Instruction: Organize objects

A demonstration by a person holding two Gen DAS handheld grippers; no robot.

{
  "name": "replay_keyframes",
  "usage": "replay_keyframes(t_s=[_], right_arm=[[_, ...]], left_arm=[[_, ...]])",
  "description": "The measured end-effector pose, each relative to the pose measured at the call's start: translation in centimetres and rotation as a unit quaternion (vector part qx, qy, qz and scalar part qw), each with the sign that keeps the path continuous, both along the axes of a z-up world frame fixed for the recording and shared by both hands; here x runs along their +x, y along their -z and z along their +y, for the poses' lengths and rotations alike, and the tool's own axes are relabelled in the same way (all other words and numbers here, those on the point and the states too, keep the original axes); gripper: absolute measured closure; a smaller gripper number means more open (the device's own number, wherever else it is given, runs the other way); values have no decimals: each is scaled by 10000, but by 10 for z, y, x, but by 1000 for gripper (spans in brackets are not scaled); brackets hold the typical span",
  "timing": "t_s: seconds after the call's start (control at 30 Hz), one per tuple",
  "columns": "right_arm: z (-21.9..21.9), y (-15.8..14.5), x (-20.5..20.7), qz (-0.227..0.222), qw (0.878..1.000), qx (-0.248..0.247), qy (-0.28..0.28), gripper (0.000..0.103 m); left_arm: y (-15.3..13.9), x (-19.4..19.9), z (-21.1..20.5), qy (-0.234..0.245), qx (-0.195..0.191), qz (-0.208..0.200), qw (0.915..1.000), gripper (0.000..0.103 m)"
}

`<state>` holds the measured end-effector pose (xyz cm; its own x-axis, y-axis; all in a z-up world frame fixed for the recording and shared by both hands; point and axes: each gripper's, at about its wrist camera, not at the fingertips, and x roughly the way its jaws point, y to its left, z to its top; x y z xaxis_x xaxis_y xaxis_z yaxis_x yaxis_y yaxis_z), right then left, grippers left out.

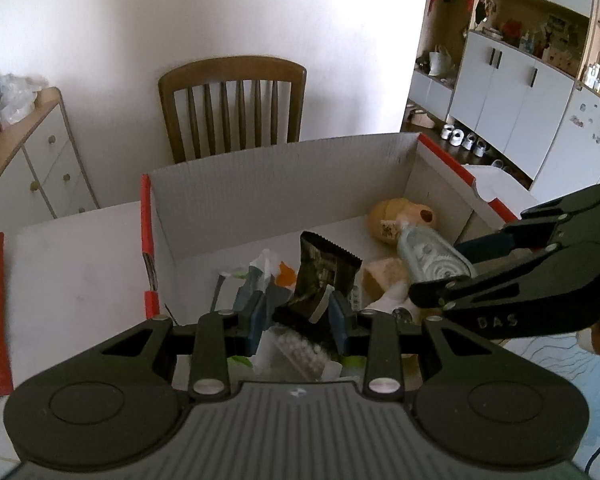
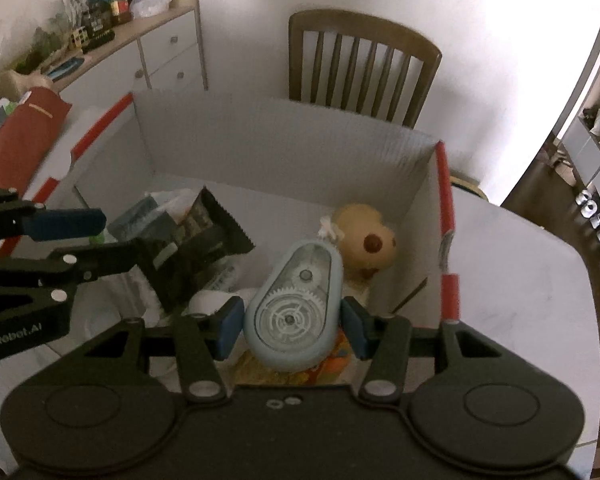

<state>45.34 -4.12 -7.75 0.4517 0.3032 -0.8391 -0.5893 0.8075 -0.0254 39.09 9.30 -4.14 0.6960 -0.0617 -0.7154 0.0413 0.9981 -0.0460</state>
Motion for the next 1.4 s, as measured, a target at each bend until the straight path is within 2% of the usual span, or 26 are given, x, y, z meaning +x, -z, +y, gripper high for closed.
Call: replay_keyframes(t_s=[0.27, 0.4, 0.57, 1.0, 1.4], right_arm=[[-1, 2, -3, 53, 10000, -8, -27, 50], [-3, -4, -5, 67, 10000, 61, -31, 45], [-10, -15, -13, -61, 9999, 93, -65, 44], [-45, -69, -45, -400, 9974, 599, -79, 44], [-67, -99, -88, -678, 9933, 921, -179, 44]], left_arm=[[5, 2, -3, 34, -14, 66, 10000, 70], [4, 1, -6, 55, -19, 91, 9999, 70], [-2, -5, -9, 77, -46, 56, 9999, 70], [-42, -35, -19, 183, -73, -258, 9995, 70], [-72, -76, -35, 115, 41, -648, 9978, 70]])
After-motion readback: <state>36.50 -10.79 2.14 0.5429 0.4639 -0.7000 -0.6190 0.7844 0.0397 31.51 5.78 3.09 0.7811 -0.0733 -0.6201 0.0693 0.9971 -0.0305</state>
